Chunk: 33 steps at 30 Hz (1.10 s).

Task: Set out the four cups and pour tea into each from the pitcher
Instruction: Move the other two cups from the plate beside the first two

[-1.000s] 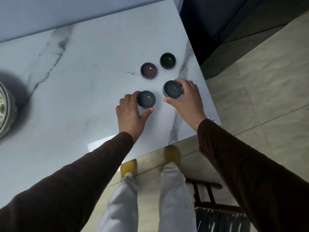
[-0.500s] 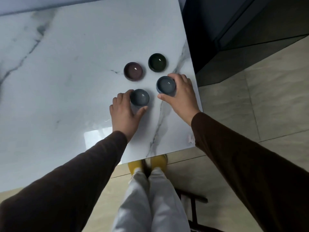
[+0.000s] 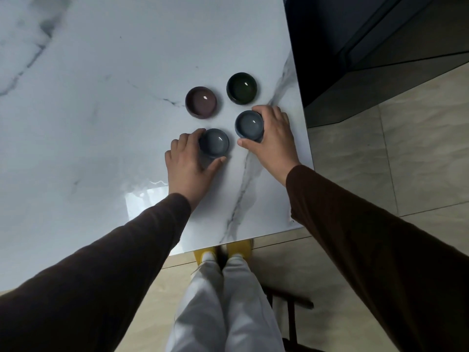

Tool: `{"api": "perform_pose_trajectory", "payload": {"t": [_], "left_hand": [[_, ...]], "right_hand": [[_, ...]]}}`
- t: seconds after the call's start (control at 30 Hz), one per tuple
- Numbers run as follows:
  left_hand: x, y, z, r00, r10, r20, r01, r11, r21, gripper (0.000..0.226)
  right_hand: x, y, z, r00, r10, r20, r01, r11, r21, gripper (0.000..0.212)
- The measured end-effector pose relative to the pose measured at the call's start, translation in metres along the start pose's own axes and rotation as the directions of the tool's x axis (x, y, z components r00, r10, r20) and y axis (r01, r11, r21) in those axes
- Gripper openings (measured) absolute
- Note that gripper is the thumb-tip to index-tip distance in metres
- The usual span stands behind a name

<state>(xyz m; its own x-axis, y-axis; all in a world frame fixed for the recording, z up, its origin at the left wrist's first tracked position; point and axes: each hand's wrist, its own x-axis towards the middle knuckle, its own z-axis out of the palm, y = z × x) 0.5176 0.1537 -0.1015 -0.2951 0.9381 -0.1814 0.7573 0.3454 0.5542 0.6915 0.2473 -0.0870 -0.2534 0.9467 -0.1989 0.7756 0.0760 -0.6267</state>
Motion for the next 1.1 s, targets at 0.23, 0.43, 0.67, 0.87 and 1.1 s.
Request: {"api": "perform_pose_trajectory", "payload": {"t": [0.23, 0.43, 0.67, 0.87, 1.1], "left_hand": [[-0.003, -0.003, -0.003, 1.000, -0.003, 0.001, 0.003, 1.000, 0.021, 0.063], [-0.007, -0.005, -0.012, 0.999, 0.028, 0.029, -0.029, 0.998, 0.063, 0.076], [-0.029, -0.022, -0.064, 1.000, 0.026, -0.001, -0.026, 0.996, 0.082, 0.057], [-0.054, -0.080, -0.142, 0.999, 0.024, -0.028, -0.021, 0.994, 0.109, 0.052], [-0.093, -0.168, -0.237, 0.998, 0.051, -0.037, -0.045, 0.990, 0.135, 0.050]], "right_hand": [[-0.008, 0.001, 0.000, 1.000, 0.016, 0.017, -0.016, 1.000, -0.001, 0.067], [-0.013, -0.005, -0.006, 0.998, 0.046, 0.030, -0.044, 0.995, -0.085, 0.080], [-0.043, -0.056, -0.015, 0.996, -0.034, -0.086, 0.019, 0.986, -0.164, 0.057], [-0.086, -0.146, 0.020, 0.996, -0.090, -0.028, 0.084, 0.981, -0.173, 0.048], [-0.142, -0.260, 0.086, 0.998, -0.066, 0.002, 0.065, 0.990, -0.121, 0.043]]}}
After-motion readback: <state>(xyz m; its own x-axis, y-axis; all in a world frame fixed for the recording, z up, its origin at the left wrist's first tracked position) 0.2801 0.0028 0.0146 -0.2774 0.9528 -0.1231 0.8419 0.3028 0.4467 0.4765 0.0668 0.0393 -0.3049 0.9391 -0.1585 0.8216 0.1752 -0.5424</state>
